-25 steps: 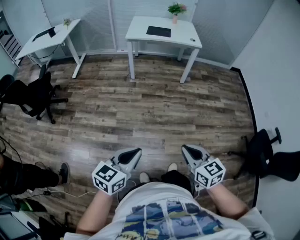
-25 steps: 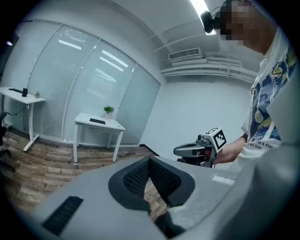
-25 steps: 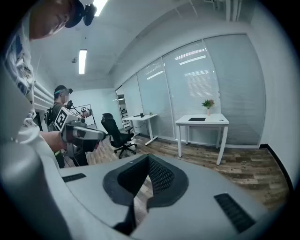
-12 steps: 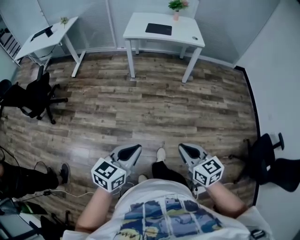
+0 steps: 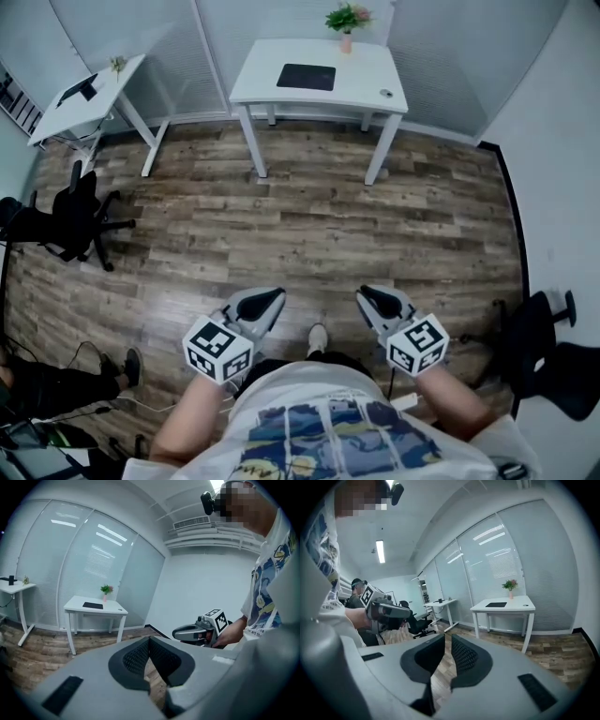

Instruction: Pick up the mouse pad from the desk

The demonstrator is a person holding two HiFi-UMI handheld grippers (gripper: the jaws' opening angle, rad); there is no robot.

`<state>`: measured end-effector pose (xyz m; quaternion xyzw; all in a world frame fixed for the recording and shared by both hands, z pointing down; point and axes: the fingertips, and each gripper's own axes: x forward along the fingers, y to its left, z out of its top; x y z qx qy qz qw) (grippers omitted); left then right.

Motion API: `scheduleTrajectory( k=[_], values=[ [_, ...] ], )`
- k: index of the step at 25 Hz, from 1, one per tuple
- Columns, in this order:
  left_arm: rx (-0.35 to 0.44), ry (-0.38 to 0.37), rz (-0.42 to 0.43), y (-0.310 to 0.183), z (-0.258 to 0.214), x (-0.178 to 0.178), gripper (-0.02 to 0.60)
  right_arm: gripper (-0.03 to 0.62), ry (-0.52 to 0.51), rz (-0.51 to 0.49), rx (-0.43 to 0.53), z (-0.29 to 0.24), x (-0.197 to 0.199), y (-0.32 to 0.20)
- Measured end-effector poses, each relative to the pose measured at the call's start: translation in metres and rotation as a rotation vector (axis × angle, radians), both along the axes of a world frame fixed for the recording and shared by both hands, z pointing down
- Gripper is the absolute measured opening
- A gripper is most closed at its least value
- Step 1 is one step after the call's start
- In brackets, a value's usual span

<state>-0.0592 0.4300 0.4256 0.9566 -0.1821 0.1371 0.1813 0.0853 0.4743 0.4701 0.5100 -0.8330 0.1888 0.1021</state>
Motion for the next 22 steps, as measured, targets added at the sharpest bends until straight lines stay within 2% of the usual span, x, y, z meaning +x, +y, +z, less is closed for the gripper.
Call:
scheduleTrajectory(
  k=[4, 12, 17, 22],
  values=[
    [0.001, -0.004, 0.002, -0.031, -0.001, 0.035, 0.003, 0.051, 0.021, -0.016, -0.016, 0.013, 0.034, -0.036],
    [-0.009, -0.022, -0.005, -0.102, 0.005, 0.055, 0.003, 0.057, 0.033, 0.021, -0.021, 0.022, 0.069, -0.121],
    [-0.036, 0.044, 0.010, -0.174, 0.009, 0.065, 0.003, 0.060, 0.046, 0.064, -0.026, 0.027, 0.084, -0.186],
    [-0.033, 0.051, 0.065, -0.261, 0.002, 0.075, 0.003, 0.064, 0.061, 0.128, -0.040, 0.020, 0.098, -0.263]
  ],
)
